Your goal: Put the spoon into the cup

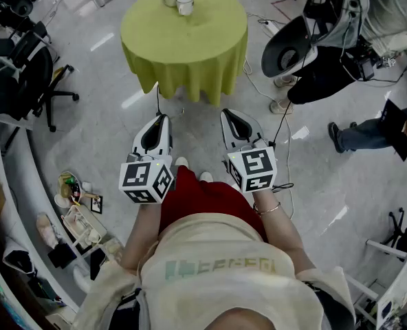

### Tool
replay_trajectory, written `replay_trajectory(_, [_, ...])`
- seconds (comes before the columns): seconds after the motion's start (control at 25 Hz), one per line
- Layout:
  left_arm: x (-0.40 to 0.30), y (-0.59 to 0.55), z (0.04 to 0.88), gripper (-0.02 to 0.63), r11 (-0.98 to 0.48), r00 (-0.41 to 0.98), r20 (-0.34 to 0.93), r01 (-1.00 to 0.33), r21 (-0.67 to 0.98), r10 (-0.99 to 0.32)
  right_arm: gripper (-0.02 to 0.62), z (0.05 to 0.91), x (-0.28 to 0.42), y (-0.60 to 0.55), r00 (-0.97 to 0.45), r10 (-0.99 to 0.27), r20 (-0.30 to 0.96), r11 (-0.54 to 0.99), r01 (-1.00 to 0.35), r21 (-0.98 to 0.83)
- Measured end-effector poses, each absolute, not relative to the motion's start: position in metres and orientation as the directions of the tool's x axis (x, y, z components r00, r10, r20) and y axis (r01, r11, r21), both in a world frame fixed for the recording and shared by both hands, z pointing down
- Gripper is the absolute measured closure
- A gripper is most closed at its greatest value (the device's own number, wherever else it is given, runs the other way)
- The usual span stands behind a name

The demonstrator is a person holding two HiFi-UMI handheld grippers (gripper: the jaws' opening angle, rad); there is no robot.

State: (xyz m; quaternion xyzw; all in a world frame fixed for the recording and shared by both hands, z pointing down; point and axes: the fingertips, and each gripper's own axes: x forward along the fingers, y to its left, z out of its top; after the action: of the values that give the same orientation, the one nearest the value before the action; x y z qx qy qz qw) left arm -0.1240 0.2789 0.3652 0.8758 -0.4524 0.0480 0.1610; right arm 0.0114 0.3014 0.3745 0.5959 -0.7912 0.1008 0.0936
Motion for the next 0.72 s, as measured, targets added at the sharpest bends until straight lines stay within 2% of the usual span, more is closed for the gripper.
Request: replay_trajectory(0.72, [-0.108,0.279,0.368,0.581,-0.541,0.583,0.225,-0.811,0.223,-0.781,0.558,0.382,0.034,0.302,-0.250,-0.937,0.246,0.237,-0.968,-0.080])
